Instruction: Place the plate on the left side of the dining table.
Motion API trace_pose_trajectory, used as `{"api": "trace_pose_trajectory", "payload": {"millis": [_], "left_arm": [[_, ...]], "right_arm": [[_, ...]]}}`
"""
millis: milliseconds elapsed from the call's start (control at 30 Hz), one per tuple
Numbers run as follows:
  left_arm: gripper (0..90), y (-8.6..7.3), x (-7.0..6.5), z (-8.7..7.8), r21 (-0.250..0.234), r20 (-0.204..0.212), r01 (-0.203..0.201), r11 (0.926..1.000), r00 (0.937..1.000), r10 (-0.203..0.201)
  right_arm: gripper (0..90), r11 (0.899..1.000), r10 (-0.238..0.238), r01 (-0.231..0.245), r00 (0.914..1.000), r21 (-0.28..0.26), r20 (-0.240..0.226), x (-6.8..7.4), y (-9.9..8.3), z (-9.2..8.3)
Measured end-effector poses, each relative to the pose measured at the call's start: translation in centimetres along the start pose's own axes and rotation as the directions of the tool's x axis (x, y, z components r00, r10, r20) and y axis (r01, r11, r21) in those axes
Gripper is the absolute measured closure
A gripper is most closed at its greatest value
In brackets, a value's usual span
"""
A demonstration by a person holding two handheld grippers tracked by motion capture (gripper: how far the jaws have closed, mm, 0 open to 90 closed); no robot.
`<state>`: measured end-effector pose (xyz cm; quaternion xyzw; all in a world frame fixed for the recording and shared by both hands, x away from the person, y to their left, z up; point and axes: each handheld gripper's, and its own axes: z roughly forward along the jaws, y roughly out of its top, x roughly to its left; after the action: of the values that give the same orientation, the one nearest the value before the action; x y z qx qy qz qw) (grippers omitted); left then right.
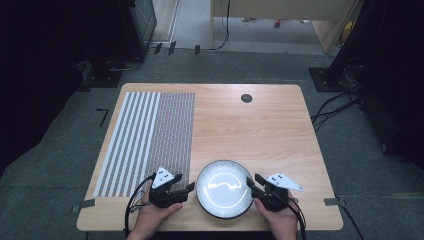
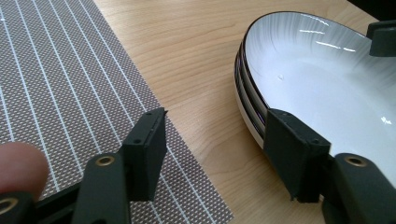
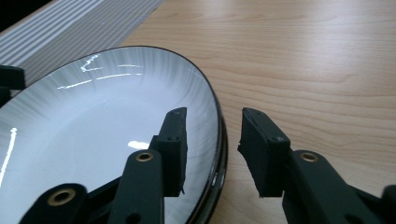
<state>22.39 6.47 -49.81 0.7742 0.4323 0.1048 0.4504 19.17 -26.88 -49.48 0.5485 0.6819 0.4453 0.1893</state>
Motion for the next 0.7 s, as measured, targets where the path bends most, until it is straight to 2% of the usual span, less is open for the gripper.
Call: {"api": "trace_pose_trajectory", "payload": {"millis": [100,133,233,333,533,700], "left_arm": [[43.9,-0.06,-0.11,0.06,0.005,0.005,-0.006,1.0000,1.0000,0.006],[45.1,-0.12,-0.25,0.15,0.010,0.011,-0.014,0.9999,0.9998,0.014],[49.7,-0.21,-0.39,0.24,0.018,0.013,-0.025,0.9995,0.9996,0.025],[53.0,-0.25,-0.40,0.26,0.020,0.020,-0.026,0.9995,0.9995,0.026],[53.6,-0.32,-0.39,0.38,0.029,0.020,-0.022,0.9993,0.9996,0.022],[54.3,-0.40,-0.51,0.54,0.041,0.013,-0.030,0.9987,0.9995,0.029]], "right_arm": [[64.9,1.000,0.023,-0.023,0.9997,0.015,-0.008,-0.06,-0.02,0.03],[66.6,0.997,0.065,-0.064,0.9975,0.052,-0.029,-0.25,0.01,0.09],[71.0,0.993,0.080,-0.077,0.9964,0.089,-0.028,-0.49,-0.06,0.16],[74.6,0.991,0.093,-0.090,0.9953,0.094,-0.029,-0.72,0.03,-0.01],[75.3,0.991,0.097,-0.093,0.9949,0.095,-0.030,-0.77,0.03,-0.05],[75.3,0.988,0.121,-0.119,0.9924,0.095,-0.022,-0.76,-0.01,-0.06]]}}
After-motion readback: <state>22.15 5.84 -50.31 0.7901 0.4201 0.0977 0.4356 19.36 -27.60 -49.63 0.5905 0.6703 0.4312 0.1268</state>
